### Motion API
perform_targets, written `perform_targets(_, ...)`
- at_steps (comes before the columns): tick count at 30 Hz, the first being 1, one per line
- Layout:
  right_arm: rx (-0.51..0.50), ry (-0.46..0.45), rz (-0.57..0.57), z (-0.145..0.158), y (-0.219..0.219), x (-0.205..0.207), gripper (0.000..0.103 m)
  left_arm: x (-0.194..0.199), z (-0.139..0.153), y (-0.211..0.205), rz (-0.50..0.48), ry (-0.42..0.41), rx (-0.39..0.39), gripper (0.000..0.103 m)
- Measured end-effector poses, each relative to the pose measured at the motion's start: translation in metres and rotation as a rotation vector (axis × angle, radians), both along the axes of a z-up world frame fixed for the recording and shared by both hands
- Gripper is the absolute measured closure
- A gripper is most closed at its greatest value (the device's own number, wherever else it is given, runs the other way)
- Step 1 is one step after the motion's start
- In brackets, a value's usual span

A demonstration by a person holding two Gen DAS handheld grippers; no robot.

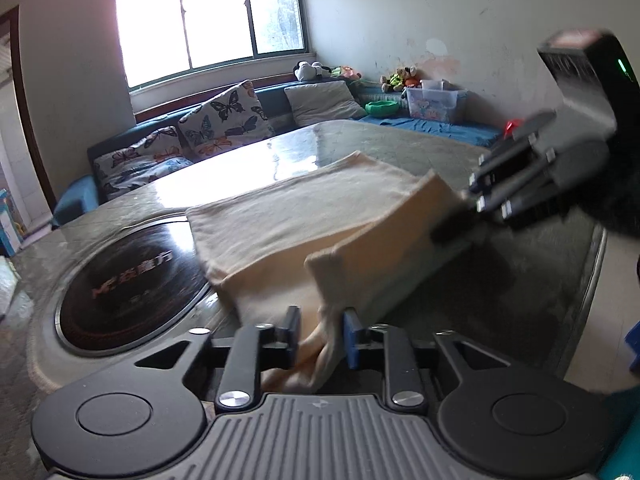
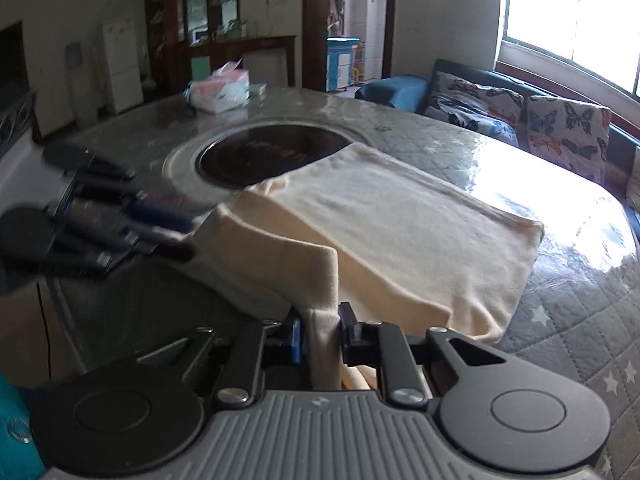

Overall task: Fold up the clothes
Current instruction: 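Lift the side edge with both grippers and fold it over the body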

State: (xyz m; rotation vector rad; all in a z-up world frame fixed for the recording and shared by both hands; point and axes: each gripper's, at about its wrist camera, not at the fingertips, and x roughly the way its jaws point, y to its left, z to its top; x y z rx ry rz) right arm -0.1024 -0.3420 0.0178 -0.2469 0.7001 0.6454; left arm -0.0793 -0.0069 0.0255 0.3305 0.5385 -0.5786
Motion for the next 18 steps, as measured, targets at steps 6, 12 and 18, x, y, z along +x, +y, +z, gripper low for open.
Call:
perform_targets(6, 0.036, -0.004, -0.027, 0.004, -0.003, 0.003, 0.092, -0.010, -0.013, -0.004, -0.033, -0.071, 0.115, 0.070)
perform_targets(12, 0.067, -0.012, -0.050, 0.003, -0.003, -0.006, 0.094, -0.011, -0.018, -0.010, -0.043, -0.118, 0.156, 0.088)
perform_targets(18, 0.095, -0.059, -0.058, 0.015, -0.009, -0.023, 0.095, -0.024, 0.001, -0.006, -0.044, -0.142, 0.090, 0.096)
